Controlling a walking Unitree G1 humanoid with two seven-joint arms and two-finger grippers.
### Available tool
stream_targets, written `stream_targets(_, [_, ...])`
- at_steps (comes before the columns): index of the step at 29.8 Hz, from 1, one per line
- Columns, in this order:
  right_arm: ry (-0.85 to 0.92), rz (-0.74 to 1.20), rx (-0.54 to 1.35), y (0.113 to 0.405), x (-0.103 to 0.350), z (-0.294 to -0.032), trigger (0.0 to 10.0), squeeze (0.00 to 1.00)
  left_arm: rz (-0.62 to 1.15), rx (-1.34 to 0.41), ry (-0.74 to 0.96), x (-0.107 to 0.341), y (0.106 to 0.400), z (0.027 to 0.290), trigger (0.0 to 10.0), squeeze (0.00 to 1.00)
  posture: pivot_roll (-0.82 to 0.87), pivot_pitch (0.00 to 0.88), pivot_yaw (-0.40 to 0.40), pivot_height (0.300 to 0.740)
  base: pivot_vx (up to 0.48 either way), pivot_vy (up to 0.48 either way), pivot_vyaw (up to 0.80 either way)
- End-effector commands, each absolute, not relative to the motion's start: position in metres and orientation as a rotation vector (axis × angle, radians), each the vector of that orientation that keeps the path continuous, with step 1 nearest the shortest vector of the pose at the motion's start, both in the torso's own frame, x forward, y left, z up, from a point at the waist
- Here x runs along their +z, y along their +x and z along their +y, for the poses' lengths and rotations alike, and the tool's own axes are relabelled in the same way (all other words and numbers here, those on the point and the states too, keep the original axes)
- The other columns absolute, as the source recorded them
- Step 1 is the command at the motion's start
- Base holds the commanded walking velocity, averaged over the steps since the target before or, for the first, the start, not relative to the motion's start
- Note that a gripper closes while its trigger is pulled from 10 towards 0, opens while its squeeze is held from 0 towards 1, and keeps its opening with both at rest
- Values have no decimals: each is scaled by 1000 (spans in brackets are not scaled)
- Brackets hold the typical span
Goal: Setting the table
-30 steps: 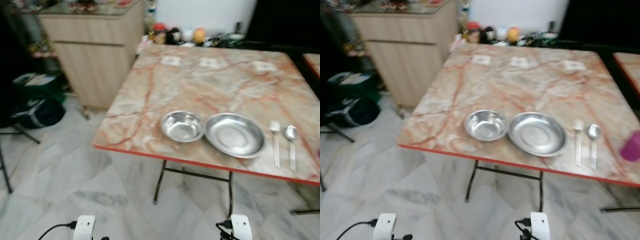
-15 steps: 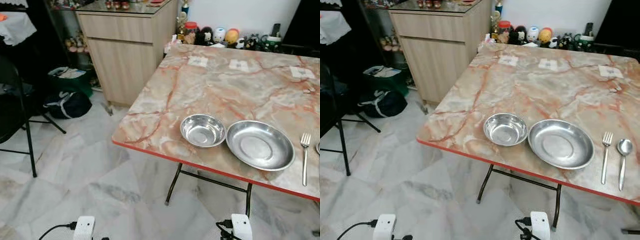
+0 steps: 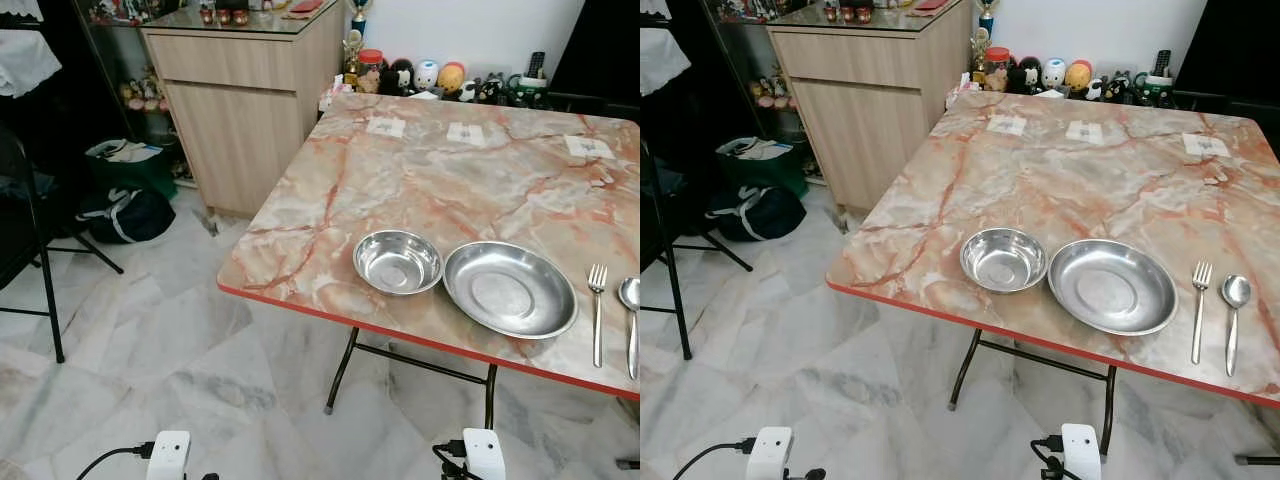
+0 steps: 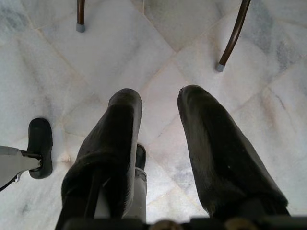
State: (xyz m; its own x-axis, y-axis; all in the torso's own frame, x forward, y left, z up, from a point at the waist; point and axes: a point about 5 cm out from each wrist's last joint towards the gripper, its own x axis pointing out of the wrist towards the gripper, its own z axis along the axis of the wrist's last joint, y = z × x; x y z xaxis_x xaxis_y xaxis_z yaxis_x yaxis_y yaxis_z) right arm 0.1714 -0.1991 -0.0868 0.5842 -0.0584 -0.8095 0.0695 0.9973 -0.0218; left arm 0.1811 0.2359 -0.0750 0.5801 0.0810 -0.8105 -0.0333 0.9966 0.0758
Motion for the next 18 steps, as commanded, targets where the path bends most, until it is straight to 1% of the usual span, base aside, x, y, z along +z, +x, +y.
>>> stream_targets(1, [223, 901, -180, 182, -84, -186, 10000, 0, 881, 25, 16, -74, 184, 224, 10000, 0, 169, 0, -113, 740, 0, 0, 0])
stream_targets(18, [223, 901, -180, 182, -84, -186, 10000, 0, 881, 25, 16, -74, 184, 224, 10000, 0, 169, 0, -113, 740, 0, 0, 0])
